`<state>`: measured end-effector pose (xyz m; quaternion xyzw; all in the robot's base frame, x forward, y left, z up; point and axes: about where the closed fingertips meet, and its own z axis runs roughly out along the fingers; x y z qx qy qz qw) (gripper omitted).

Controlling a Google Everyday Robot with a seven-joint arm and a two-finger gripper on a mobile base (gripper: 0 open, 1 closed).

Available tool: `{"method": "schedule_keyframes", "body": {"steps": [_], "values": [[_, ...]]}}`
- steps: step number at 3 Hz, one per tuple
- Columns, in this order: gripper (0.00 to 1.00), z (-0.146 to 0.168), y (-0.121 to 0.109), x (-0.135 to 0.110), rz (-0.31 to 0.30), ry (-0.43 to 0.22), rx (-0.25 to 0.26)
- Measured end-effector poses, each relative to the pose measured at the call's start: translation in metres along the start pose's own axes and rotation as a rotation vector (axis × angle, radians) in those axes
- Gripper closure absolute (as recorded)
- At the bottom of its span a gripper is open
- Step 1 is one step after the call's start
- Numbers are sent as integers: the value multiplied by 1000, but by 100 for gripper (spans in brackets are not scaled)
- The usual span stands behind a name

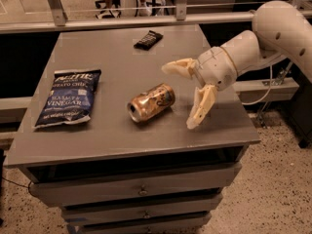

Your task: Knock orange can over

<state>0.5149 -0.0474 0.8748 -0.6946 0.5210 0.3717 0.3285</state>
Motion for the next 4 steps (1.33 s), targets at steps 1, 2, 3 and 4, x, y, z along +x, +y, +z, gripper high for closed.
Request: {"method": "schedule_keyframes", "body": {"steps": [1,2,3,4], "values": [[0,5,4,-5,-34,13,-9],[0,7,1,-5,-52,26,-9],[0,5,-8,-5,-69,40,2],[0,-14,-28,-14,-92,61,50]]}}
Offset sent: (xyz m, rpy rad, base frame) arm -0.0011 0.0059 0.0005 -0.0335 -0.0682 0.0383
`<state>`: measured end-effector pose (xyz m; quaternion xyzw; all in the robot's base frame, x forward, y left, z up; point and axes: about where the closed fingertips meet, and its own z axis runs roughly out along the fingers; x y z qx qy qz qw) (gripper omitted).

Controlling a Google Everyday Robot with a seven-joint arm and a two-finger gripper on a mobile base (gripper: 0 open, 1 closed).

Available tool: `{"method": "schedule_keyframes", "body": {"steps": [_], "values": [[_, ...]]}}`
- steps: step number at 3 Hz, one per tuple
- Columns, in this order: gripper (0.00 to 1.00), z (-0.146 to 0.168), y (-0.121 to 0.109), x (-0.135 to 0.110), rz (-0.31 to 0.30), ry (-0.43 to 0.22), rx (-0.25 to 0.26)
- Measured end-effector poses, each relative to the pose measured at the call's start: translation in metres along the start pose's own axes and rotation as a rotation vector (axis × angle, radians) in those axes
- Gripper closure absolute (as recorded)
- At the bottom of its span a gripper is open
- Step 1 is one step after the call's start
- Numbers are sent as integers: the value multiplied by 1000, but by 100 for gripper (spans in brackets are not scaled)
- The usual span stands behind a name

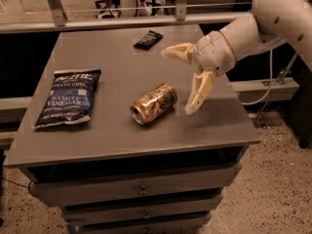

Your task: Knock orange can over

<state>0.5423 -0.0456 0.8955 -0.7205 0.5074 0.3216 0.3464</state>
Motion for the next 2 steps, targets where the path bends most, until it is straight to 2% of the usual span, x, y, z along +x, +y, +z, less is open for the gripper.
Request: {"method": "schedule_keyframes", "body": {"steps": [1,2], "values": [[0,-35,-26,-11,-36,20,65],[0,-43,-32,-19,-55,19,93]]}}
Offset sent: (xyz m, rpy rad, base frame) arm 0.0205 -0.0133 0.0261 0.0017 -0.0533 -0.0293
